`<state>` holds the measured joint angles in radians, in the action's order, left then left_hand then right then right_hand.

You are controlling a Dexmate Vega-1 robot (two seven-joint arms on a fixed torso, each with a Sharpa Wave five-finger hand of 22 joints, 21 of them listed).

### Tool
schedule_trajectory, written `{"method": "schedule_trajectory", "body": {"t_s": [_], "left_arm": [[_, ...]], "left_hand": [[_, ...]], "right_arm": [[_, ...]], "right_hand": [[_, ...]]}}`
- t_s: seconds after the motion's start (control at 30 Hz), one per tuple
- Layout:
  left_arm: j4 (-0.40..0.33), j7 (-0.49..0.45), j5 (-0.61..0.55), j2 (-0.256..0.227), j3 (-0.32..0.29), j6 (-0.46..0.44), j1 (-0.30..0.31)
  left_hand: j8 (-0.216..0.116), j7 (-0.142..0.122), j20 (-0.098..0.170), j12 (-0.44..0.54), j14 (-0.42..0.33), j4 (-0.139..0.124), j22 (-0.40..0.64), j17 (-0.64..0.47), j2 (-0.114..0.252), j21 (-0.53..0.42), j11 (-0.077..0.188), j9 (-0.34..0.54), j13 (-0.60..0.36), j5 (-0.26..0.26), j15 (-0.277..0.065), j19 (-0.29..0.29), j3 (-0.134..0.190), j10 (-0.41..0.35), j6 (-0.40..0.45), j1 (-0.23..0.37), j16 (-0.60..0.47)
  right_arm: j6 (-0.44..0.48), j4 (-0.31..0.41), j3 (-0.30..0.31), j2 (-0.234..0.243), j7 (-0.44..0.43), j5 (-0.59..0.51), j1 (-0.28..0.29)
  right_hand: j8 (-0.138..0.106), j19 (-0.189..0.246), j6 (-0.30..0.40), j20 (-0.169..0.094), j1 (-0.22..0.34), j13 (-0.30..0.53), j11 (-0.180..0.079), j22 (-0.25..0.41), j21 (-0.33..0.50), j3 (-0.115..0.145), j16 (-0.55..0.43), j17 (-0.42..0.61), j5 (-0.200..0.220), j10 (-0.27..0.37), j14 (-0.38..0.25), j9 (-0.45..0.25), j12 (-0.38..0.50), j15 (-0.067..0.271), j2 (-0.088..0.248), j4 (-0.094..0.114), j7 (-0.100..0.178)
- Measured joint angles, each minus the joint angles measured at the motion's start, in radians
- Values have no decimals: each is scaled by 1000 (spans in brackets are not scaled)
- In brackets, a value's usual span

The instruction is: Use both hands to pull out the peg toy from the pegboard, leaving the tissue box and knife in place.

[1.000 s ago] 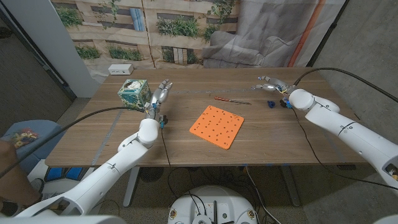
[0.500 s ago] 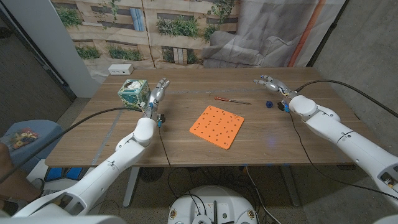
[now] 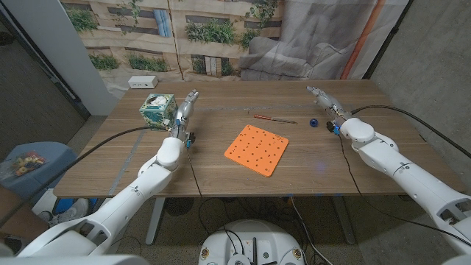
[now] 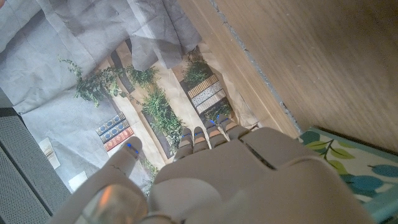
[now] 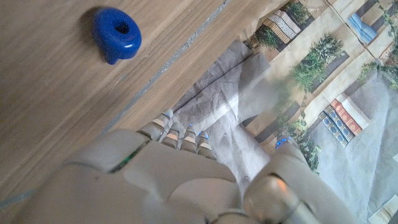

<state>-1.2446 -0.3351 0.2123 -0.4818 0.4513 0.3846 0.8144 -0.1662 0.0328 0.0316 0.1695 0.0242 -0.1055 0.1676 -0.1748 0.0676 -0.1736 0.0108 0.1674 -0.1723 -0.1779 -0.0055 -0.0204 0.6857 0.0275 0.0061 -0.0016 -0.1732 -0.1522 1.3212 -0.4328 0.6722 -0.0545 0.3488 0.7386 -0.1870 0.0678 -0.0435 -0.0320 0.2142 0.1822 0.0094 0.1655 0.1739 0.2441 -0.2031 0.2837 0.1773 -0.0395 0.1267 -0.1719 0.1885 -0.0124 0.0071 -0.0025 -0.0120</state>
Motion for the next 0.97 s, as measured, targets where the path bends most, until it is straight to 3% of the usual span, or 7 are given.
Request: {"method": "schedule_trajectory", "body": {"t_s": [0.07, 0.13, 0.33, 0.6, 0.77, 0.8, 0.97], "left_arm": [[9, 0, 0, 5, 0, 0, -3], [21, 23, 32, 13, -1, 33, -6], [48, 53, 77, 32, -6, 66, -7], [114, 92, 120, 68, -8, 112, -20], [144, 117, 148, 84, -8, 147, -27], [198, 130, 162, 112, -9, 164, -41], [246, 153, 183, 135, -9, 195, -55]], "left_hand": [[0, 5, 1, 0, 3, -6, 0, 0, 0, 0, -4, 0, 0, 0, 0, -4, -6, 4, -5, 0, 0], [0, 5, 4, 0, 7, -11, 1, 0, 0, 0, -7, 0, 0, 0, 4, -11, -11, 7, -12, 0, 0], [0, 14, 4, 0, 29, -45, 3, 0, -3, 0, -13, 0, 0, -4, 15, -32, -37, 27, -25, -11, 0], [0, 8, 4, 0, 56, -76, 3, 0, -7, 0, -16, 0, 0, -4, 14, -53, -61, 45, -33, -14, 0], [0, 8, 0, 0, 62, -83, 3, 0, -7, 0, -11, 0, 0, -4, 9, -57, -69, 50, -33, -14, 0], [-2, 8, 0, 0, 62, -84, 3, 0, -7, 0, -11, 0, 0, -7, 9, -57, -70, 50, -33, -14, 0], [-4, 8, 0, 7, 62, -84, 3, 0, -7, -8, -11, 0, 5, -12, 9, -57, -77, 50, -32, -14, 0]], "right_arm": [[-17, 0, 0, 0, 4, 16, 0], [-46, -56, 21, -42, 15, 45, 7], [-113, -131, 41, -89, 50, 109, 7], [-201, -226, 57, -142, 119, 189, -8], [-221, -260, 65, -163, 135, 208, -12], [-250, -274, 69, -171, 154, 234, -13], [-271, -287, 76, -186, 159, 252, -9]], "right_hand": [[6, -9, -13, -2, -9, -1, 5, 0, 0, -3, 0, -2, 0, -5, 4, 0, -4, -4, -10, 3, -19], [6, -14, -19, -2, -19, -1, 11, 0, 0, -7, 4, -5, 0, -11, 7, 0, -4, -7, -2, 7, -37], [12, -29, -31, -3, -42, -1, 12, 0, 0, -12, 3, -5, 1, -12, 12, 0, -4, -2, 10, 12, -57], [12, -43, -35, -4, -76, -6, 18, 0, 0, -18, 3, -10, 4, -18, 30, 0, -8, 5, 13, 26, -64], [12, -43, -35, -4, -85, -6, 18, 0, 0, -21, 3, -10, 4, -18, 30, 0, -8, 5, 22, 29, -64], [12, -43, -35, -4, -85, -6, 18, 0, 0, -24, 3, -10, 4, -18, 30, 0, -8, 5, 22, 32, -64], [12, -43, -35, -4, -90, -5, 17, 0, 4, -29, 3, -10, 12, -18, 30, 0, -8, 6, 27, 37, -63]]}}
